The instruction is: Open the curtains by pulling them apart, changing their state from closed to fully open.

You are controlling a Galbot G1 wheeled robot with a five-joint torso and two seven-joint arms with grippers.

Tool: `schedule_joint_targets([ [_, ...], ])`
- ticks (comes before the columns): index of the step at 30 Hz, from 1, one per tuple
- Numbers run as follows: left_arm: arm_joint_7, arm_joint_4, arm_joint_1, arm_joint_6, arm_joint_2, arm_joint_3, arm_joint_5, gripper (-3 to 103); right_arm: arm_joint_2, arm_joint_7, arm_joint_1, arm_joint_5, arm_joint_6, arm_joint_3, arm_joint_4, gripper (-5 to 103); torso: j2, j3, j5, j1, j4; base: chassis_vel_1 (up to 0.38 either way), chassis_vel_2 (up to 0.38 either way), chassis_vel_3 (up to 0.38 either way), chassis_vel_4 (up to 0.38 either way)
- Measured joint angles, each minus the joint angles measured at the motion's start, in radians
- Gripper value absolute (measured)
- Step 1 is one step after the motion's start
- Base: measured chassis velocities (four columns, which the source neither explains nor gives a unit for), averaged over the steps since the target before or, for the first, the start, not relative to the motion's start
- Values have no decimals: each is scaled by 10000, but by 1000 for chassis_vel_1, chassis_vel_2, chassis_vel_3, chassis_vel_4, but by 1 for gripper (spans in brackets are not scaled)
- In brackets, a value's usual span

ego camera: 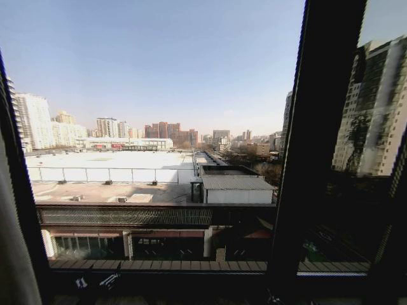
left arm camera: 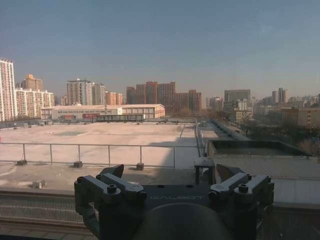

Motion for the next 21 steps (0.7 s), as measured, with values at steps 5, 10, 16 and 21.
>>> schedule_joint_targets([
  [5,0,38,-4,-12,121,-42,-111,100,-95,13,37,64,-8,-4,-15,100,0,0,-1,0,0,0,0,0,0],
  [10,2,68,-40,-12,125,-29,-183,100,-35,12,-26,54,-14,-52,59,100,0,0,0,0,-2,0,0,0,0],
  [16,19,151,-81,-4,70,23,-213,100,-17,16,-59,40,-6,12,191,100,0,0,-2,0,0,0,0,0,0],
  [21,38,267,-194,-2,110,30,-206,100,18,22,-88,-53,122,49,190,100,0,0,-1,0,-1,0,0,0,0],
])
